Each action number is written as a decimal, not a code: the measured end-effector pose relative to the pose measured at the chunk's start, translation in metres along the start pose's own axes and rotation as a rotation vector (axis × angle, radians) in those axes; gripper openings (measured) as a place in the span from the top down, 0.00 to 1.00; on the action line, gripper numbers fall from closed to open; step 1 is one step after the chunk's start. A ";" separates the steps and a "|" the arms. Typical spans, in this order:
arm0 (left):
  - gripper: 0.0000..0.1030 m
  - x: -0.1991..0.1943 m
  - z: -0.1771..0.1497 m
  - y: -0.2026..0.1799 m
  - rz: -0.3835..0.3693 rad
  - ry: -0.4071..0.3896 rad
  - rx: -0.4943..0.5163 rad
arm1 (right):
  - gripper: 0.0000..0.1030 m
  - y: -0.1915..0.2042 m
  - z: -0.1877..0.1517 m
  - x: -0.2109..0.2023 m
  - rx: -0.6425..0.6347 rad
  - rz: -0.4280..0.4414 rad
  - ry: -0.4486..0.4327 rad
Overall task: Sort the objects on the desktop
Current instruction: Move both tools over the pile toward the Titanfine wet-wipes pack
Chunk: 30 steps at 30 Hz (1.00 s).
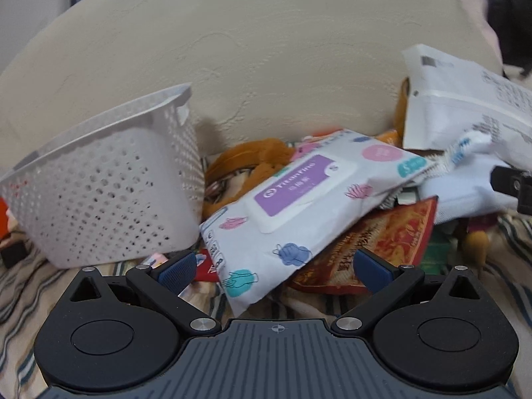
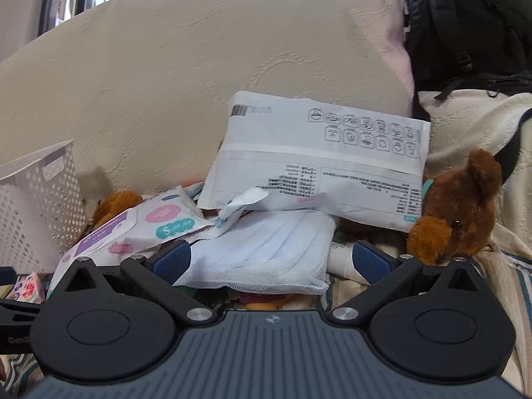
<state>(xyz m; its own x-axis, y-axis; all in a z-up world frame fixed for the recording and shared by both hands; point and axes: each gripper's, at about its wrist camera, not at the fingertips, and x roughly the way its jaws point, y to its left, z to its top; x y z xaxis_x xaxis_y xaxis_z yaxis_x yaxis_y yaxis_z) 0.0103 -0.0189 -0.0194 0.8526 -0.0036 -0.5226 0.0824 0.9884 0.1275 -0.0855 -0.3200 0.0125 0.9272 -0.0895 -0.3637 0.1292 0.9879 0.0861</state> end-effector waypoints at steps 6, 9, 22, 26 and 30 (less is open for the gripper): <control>0.00 -0.003 0.002 -0.001 -0.016 -0.006 -0.014 | 0.00 0.002 -0.001 -0.005 -0.011 -0.011 -0.002; 0.00 -0.003 0.001 -0.004 -0.018 -0.003 -0.008 | 0.00 0.002 -0.001 -0.007 -0.018 -0.016 -0.005; 0.00 0.002 0.000 -0.003 -0.025 0.019 -0.026 | 0.00 0.000 0.001 -0.005 -0.006 -0.021 -0.001; 0.00 0.004 0.001 -0.002 -0.036 0.027 -0.034 | 0.00 0.000 0.000 -0.004 -0.010 -0.021 0.000; 0.00 0.004 0.001 -0.004 -0.040 0.029 -0.036 | 0.00 0.002 0.000 -0.004 -0.019 -0.025 -0.001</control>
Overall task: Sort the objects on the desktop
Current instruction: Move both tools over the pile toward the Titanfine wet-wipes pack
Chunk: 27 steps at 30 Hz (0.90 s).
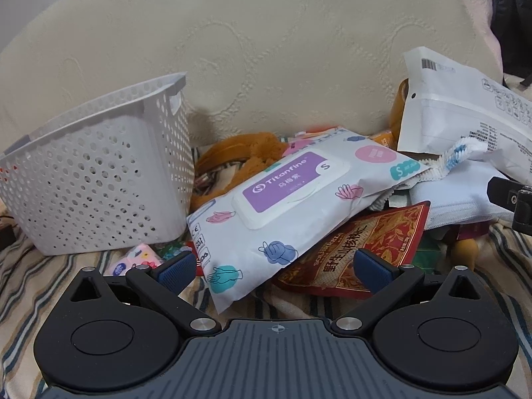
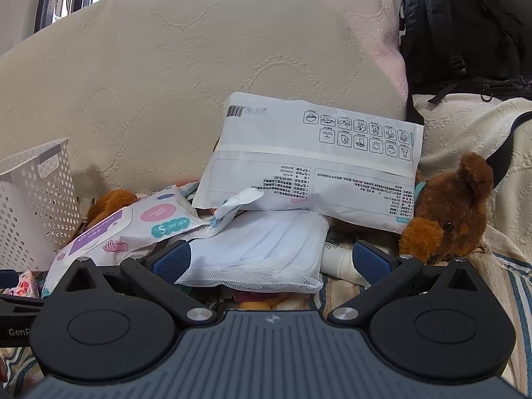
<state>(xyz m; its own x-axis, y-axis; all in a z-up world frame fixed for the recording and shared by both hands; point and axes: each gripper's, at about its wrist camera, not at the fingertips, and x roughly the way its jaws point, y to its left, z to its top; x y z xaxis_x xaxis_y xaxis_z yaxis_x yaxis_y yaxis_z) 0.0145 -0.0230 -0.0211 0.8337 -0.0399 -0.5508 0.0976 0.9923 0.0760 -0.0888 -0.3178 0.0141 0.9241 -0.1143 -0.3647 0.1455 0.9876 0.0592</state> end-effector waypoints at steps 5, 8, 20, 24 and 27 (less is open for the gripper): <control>0.00 0.001 0.000 -0.001 -0.002 0.003 0.000 | 0.00 0.001 0.000 0.000 -0.002 0.001 -0.002; 0.00 0.002 0.000 0.000 -0.004 0.005 -0.005 | 0.00 0.001 0.000 0.000 -0.003 -0.002 -0.002; 0.00 -0.009 -0.022 -0.009 -0.037 0.029 0.012 | 0.00 -0.014 -0.008 0.003 0.034 -0.018 0.045; 0.00 -0.009 -0.017 0.000 -0.026 0.031 -0.021 | 0.00 -0.021 -0.005 0.005 0.080 -0.005 0.049; 0.00 -0.006 -0.003 0.013 -0.021 0.031 -0.073 | 0.00 -0.019 0.000 0.004 0.055 -0.031 0.008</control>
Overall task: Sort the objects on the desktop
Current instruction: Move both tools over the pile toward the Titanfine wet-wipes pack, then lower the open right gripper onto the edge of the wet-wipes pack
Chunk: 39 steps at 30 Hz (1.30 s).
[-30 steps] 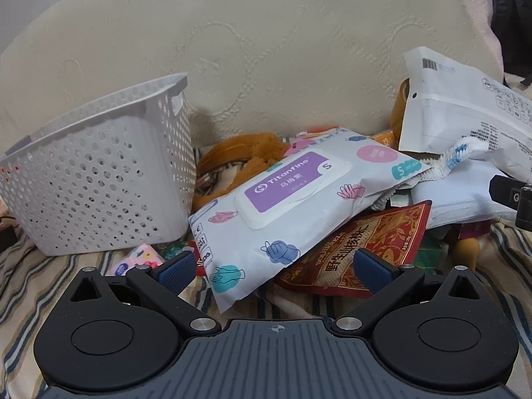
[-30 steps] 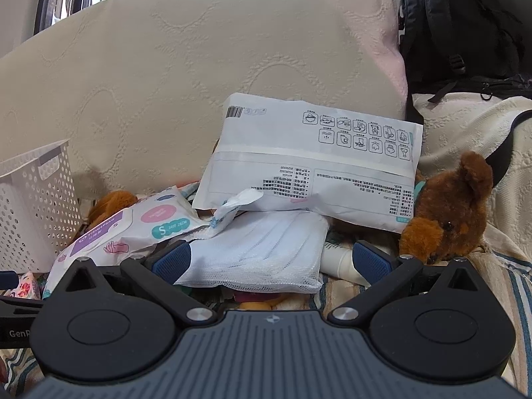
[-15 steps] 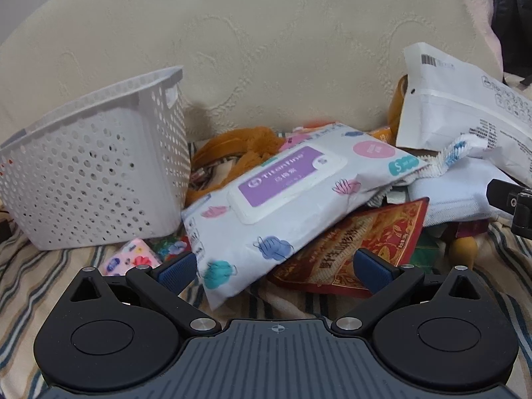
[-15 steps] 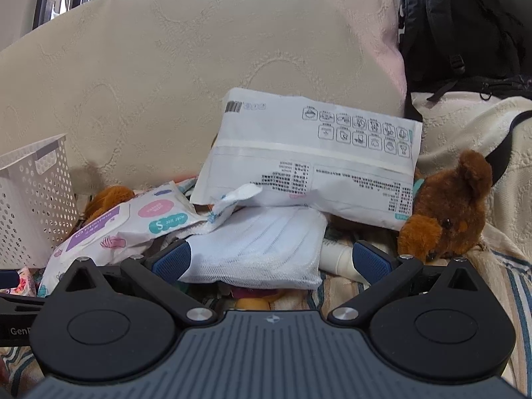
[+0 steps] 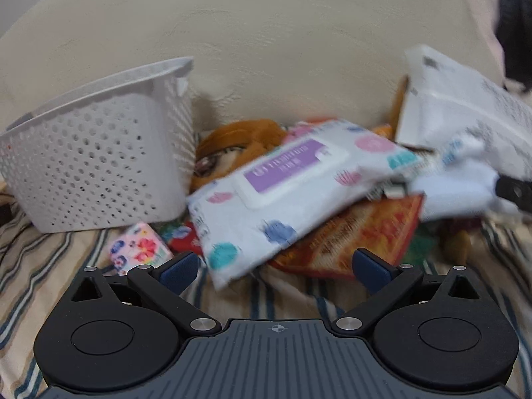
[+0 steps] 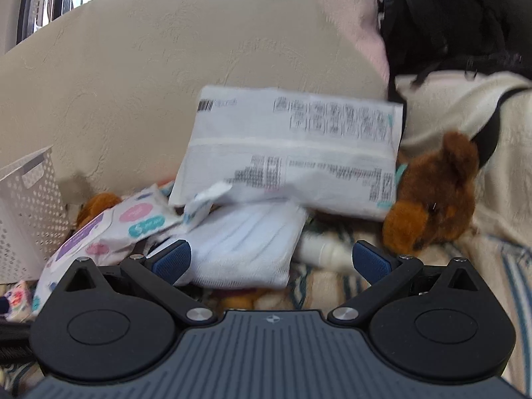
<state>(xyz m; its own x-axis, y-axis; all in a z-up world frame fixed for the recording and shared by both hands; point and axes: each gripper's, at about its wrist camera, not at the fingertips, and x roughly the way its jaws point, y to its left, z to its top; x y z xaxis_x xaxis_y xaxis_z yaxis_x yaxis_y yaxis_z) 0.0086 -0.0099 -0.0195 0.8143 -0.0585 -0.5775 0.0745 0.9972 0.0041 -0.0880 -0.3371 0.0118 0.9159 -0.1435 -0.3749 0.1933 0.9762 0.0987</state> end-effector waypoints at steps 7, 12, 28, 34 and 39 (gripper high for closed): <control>0.00 0.007 0.013 0.026 0.043 -0.010 -0.036 | 0.00 0.003 0.010 0.001 -0.014 -0.006 -0.051; 0.00 0.019 0.008 0.038 0.088 0.034 -0.034 | 0.00 0.029 0.019 -0.016 -0.045 0.156 -0.114; 0.00 0.035 -0.001 0.039 0.068 0.055 -0.011 | 0.00 0.054 0.030 0.050 0.130 0.425 0.097; 0.00 0.035 0.003 0.043 0.103 0.054 -0.025 | 0.00 0.068 0.029 0.057 0.097 0.436 0.131; 0.00 0.037 0.008 0.049 0.104 0.086 -0.066 | 0.00 0.073 0.022 0.060 0.067 0.413 0.135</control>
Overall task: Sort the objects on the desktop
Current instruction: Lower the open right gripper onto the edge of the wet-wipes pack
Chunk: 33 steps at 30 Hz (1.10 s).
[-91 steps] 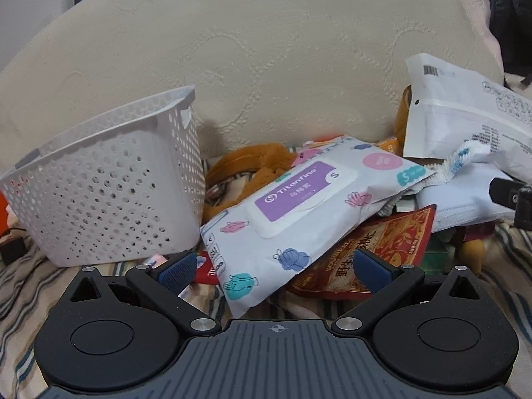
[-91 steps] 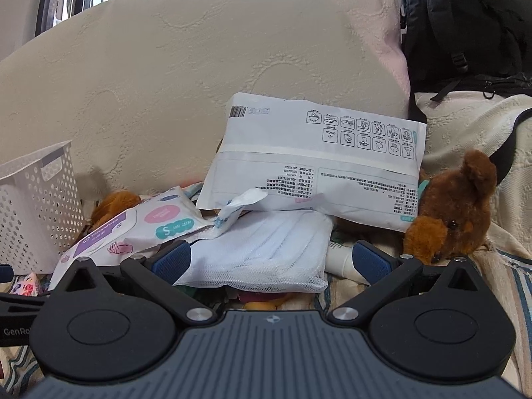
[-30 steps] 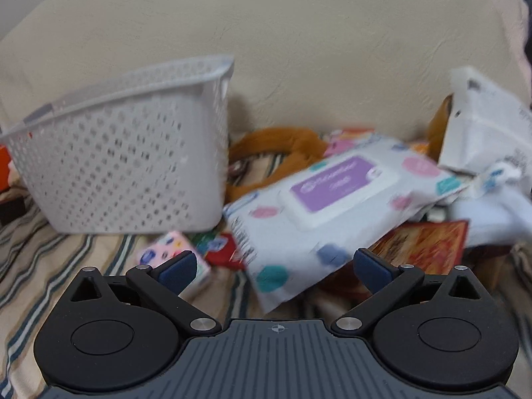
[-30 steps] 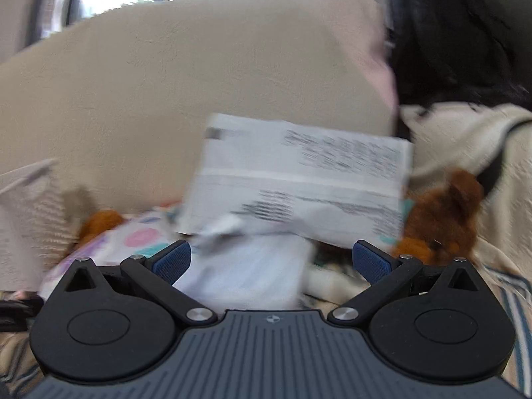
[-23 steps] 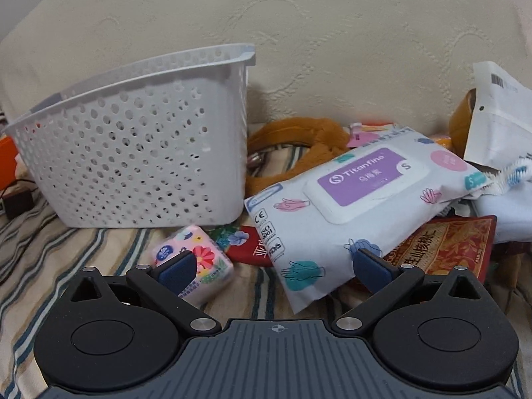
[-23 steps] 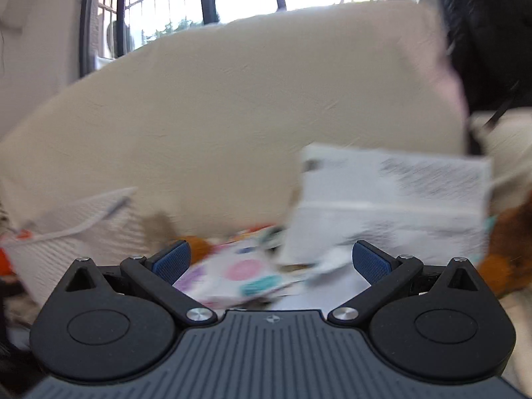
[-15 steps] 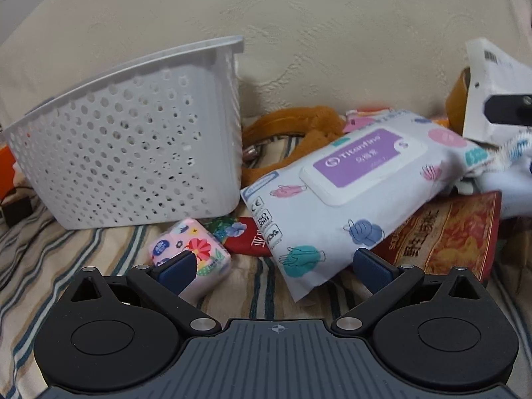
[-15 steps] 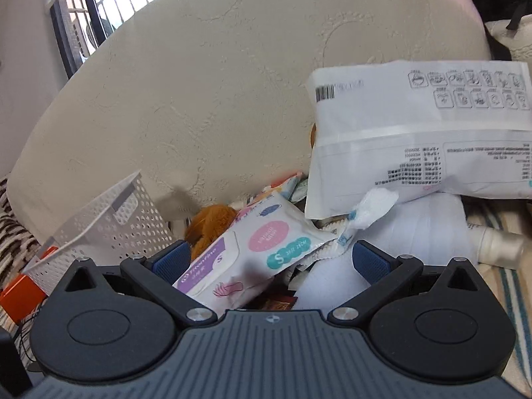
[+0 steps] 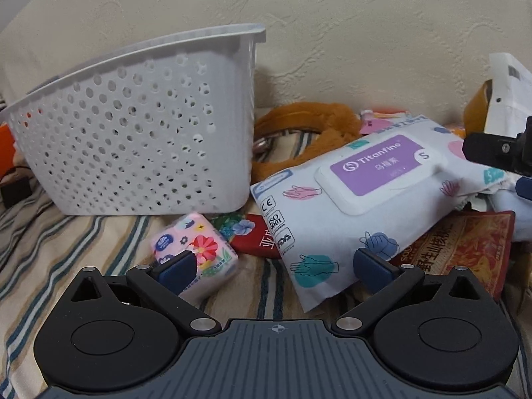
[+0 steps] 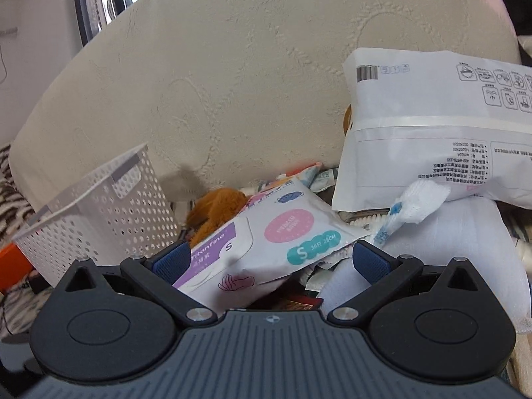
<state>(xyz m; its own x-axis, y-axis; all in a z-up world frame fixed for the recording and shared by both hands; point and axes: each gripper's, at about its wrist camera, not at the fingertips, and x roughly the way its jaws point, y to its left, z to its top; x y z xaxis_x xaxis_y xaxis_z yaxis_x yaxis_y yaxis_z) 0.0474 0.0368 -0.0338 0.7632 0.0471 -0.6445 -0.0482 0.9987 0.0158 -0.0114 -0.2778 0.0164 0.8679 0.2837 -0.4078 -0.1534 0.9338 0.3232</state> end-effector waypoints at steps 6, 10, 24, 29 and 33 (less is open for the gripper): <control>0.00 0.000 0.001 -0.010 0.022 0.007 0.026 | 0.00 0.005 0.005 0.010 0.030 0.022 0.048; 0.00 0.000 0.001 -0.004 0.061 0.017 0.035 | 0.00 0.005 0.002 0.006 0.003 -0.009 0.062; 0.00 0.001 0.000 0.002 0.057 0.036 0.012 | 0.00 0.003 0.006 0.034 -0.014 -0.006 0.071; 0.01 0.003 0.001 0.002 0.057 0.033 0.004 | 0.00 -0.010 0.004 0.035 0.031 0.082 -0.022; 0.01 0.004 0.001 0.002 0.053 0.033 0.003 | 0.00 -0.002 0.009 0.049 0.017 0.028 0.019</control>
<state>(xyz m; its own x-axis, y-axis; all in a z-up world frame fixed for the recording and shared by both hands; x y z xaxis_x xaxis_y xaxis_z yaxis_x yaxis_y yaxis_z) 0.0508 0.0391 -0.0354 0.7382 0.0991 -0.6673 -0.0859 0.9949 0.0527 0.0358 -0.2678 0.0032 0.8541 0.3137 -0.4148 -0.1692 0.9219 0.3487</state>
